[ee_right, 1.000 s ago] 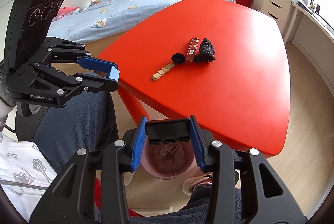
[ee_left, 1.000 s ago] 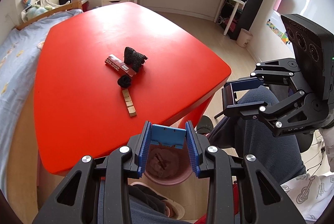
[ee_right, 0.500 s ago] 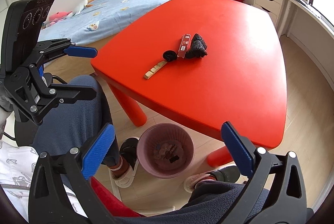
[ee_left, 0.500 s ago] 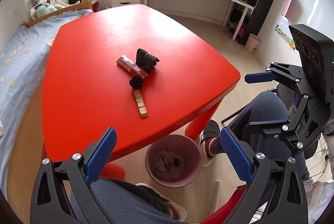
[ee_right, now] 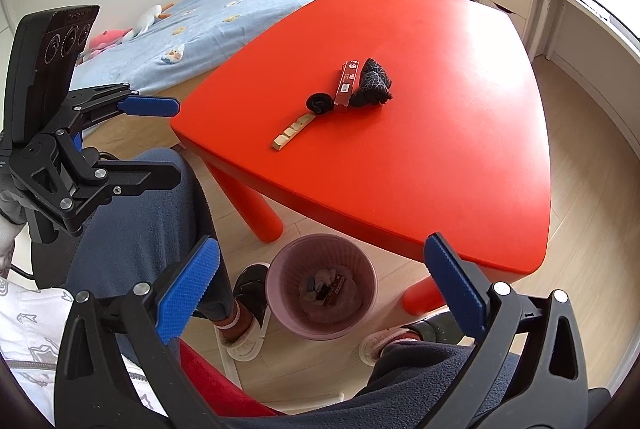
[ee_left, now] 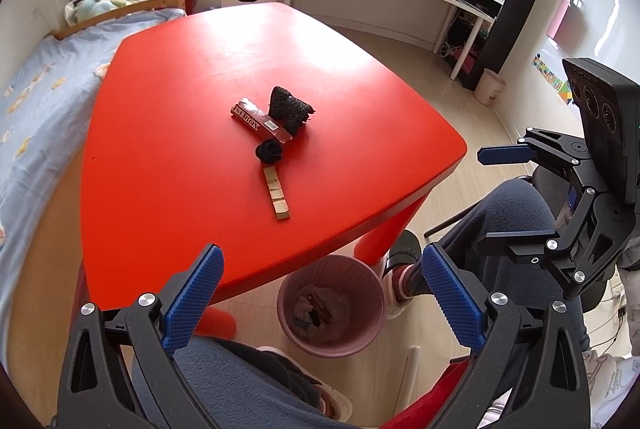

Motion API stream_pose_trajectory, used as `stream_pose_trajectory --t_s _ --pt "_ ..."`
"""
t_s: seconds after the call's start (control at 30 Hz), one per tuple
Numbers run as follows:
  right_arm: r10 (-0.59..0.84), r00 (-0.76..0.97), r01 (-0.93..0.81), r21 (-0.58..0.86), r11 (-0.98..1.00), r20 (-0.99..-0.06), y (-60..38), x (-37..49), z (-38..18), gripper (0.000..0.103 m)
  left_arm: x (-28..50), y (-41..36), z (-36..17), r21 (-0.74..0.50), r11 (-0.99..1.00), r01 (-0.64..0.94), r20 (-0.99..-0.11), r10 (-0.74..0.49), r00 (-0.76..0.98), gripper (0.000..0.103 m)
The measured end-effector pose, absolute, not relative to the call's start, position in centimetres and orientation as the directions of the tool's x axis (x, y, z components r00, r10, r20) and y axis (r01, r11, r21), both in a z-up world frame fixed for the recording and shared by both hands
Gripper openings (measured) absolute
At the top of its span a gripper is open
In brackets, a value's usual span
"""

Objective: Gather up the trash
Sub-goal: 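Carry the card holder and phone case to the wastebasket and release both, then grasp the wooden blocks with the left gripper while the right grasps the black cap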

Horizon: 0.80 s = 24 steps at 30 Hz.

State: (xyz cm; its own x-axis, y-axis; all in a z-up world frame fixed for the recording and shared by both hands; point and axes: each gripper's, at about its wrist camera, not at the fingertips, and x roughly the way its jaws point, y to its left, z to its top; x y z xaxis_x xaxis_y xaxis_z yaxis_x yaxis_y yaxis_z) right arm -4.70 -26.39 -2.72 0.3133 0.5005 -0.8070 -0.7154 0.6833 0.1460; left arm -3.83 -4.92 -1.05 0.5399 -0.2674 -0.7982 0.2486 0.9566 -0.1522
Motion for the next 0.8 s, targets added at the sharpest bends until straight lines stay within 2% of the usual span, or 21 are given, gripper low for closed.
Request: stream_pose_trajectory --t_s 0.8 --pt "0.489 0.375 -0.645 0.158 0.748 -0.787 -22.8 5.1 -0.2 0.100 1.4 -3.9 -0.5 -0.142 0.970 0.195 -0.800 -0.228 0.555 0.095"
